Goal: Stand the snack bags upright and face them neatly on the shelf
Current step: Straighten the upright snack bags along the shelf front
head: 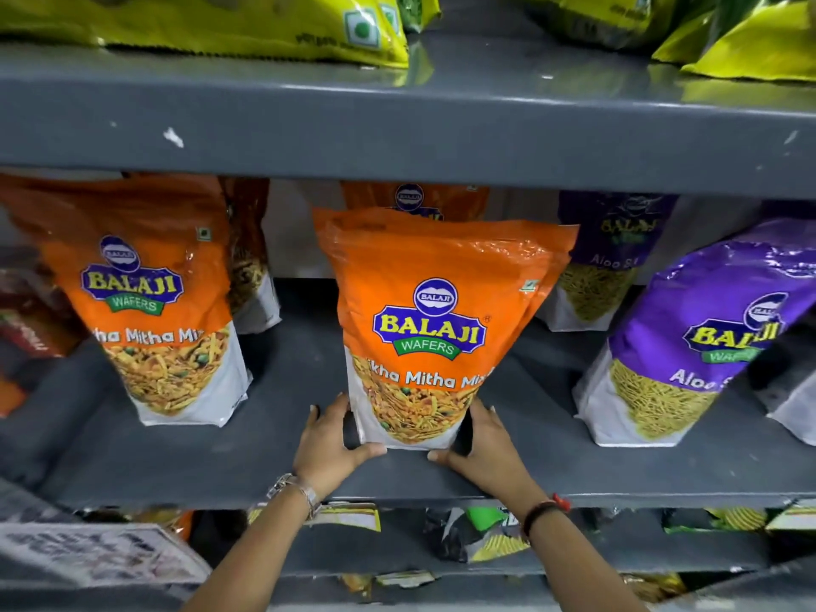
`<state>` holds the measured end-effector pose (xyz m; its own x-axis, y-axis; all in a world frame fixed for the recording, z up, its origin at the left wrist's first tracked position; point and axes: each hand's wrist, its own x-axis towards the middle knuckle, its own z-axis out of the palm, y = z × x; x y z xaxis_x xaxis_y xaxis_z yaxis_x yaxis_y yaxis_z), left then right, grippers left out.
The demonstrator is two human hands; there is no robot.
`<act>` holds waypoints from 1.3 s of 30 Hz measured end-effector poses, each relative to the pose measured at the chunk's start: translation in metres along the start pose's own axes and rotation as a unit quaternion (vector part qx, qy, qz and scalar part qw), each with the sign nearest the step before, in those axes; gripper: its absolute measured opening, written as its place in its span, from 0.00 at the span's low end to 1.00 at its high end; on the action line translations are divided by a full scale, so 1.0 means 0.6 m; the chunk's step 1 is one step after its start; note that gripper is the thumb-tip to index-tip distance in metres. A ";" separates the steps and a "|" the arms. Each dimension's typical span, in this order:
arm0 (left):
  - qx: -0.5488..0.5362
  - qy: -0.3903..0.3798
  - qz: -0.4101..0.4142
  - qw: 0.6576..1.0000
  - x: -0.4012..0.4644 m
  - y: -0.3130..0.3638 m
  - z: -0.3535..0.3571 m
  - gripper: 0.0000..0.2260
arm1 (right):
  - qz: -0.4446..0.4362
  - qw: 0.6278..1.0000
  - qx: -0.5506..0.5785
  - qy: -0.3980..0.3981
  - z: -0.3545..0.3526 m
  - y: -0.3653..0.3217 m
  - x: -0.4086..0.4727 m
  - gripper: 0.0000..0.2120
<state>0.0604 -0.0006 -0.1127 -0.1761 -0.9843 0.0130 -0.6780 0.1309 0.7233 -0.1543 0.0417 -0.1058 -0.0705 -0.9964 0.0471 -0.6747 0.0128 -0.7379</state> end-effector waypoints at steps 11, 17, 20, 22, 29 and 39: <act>0.023 -0.005 0.013 1.000 0.005 -0.008 0.003 0.33 | 0.024 1.000 -0.015 0.012 0.002 0.000 -0.004 0.33; 0.007 -0.025 -0.023 0.999 0.000 0.002 -0.002 0.35 | 0.010 0.999 0.035 0.010 -0.004 -0.002 -0.010 0.40; -0.087 -0.029 -0.001 0.996 -0.010 0.008 -0.014 0.37 | 0.001 0.985 0.079 0.156 -0.010 -0.010 -0.038 0.46; -0.109 0.019 0.040 0.993 -0.024 0.009 -0.030 0.36 | -0.083 0.962 0.029 0.260 -0.010 -0.018 -0.059 0.35; -0.031 0.337 0.105 0.935 -0.066 -0.068 -0.161 0.23 | -0.326 0.932 -0.028 0.154 0.073 -0.154 -0.049 0.15; -0.104 0.150 -0.048 0.982 -0.026 -0.206 -0.289 0.62 | -0.102 0.960 0.217 -0.145 0.283 -0.289 0.112 0.50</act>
<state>0.2708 -0.0223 -0.0828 0.1209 -0.9857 0.1171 -0.5156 0.0384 0.8560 0.0829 -0.0418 -0.0891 0.2811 -0.9566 0.0768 -0.2784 -0.1579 -0.9474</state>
